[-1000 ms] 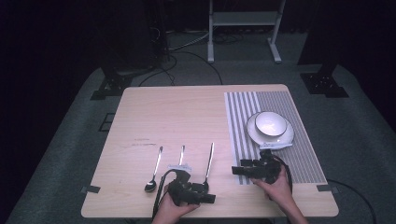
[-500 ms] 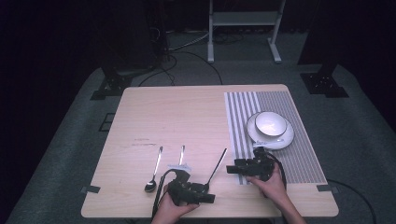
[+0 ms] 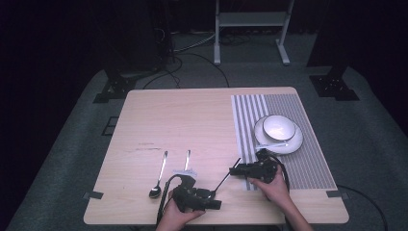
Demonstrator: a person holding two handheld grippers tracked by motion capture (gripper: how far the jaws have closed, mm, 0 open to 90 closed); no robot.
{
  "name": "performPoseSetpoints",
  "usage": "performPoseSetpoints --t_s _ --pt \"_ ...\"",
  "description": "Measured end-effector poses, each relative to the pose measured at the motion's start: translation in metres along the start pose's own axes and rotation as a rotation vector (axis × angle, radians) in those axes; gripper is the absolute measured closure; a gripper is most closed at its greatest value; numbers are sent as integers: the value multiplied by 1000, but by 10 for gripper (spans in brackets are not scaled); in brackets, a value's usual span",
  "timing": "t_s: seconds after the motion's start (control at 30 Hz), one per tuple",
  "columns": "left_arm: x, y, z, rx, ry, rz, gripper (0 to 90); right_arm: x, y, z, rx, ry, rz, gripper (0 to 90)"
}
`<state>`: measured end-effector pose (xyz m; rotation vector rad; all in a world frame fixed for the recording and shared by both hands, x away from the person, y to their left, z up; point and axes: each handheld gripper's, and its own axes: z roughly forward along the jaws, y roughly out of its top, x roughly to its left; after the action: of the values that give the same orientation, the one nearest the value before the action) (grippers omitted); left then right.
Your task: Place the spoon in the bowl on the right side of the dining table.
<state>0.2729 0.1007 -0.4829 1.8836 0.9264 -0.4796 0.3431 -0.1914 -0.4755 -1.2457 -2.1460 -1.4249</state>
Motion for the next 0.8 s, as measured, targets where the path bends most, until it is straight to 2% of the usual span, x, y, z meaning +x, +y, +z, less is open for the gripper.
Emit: performPoseSetpoints --t_s 0.03,0.1,0.3,0.43,0.47,0.5,0.53,0.6,0.8 --pt "0 0 0 0 0 0 48 0 0 0 2 2 0 558" --pt "0 0 0 -1 -2 0 48 -1 0 0 -5 3 3 573" --pt "0 0 0 -1 -1 0 48 -4 2 0 -11 35 28 749" --pt "0 0 0 -1 -2 1 48 -6 3 -1 -20 83 58 801" --pt "0 0 0 -1 -2 2 48 -6 3 -1 -20 83 58 801" --pt "0 0 0 -5 -3 6 48 -6 4 -2 -23 118 71 826" --pt "0 0 0 -5 -3 6 48 -6 4 -2 -23 118 71 826" --pt "0 0 0 -6 -8 10 48 -5 5 -3 -20 151 75 855" --pt "0 0 -1 -16 -17 11 47 -4 9 -4 -22 205 92 889"
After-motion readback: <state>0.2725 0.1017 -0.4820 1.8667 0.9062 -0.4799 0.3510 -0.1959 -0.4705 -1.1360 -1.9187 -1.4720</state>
